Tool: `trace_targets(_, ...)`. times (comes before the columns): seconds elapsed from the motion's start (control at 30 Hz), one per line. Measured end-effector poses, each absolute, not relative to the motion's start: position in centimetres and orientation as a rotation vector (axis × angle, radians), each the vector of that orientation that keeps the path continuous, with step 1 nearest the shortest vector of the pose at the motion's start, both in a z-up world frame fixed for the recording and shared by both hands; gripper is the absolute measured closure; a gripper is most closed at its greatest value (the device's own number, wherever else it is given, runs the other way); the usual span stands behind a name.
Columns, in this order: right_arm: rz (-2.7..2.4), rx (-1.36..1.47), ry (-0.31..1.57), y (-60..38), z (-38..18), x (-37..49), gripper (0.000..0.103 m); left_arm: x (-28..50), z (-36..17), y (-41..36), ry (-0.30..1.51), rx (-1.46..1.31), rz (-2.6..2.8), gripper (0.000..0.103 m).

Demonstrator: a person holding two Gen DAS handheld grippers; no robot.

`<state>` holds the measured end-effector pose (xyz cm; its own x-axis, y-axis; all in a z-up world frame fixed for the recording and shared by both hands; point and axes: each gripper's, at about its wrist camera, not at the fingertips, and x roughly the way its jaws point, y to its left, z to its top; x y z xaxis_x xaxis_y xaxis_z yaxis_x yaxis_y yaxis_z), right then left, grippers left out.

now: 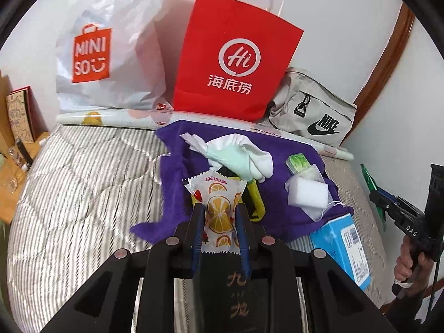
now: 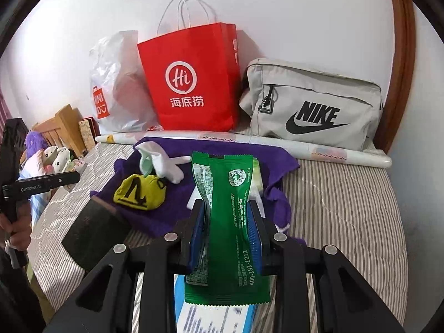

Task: Organize soft objects
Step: 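Carry both packets over the purple towel with both tools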

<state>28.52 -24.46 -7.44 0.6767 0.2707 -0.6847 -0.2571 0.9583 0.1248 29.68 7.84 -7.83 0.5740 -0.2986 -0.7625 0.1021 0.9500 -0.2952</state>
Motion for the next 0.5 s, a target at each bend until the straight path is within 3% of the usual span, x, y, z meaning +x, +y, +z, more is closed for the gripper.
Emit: trace_targets(0.5, 0.324, -0.008, 0.846, -23.9, -9.6, 36.1, 0.072, 35.4, -10.6, 6.7, 1.013, -0.205, -0.222, 0.081)
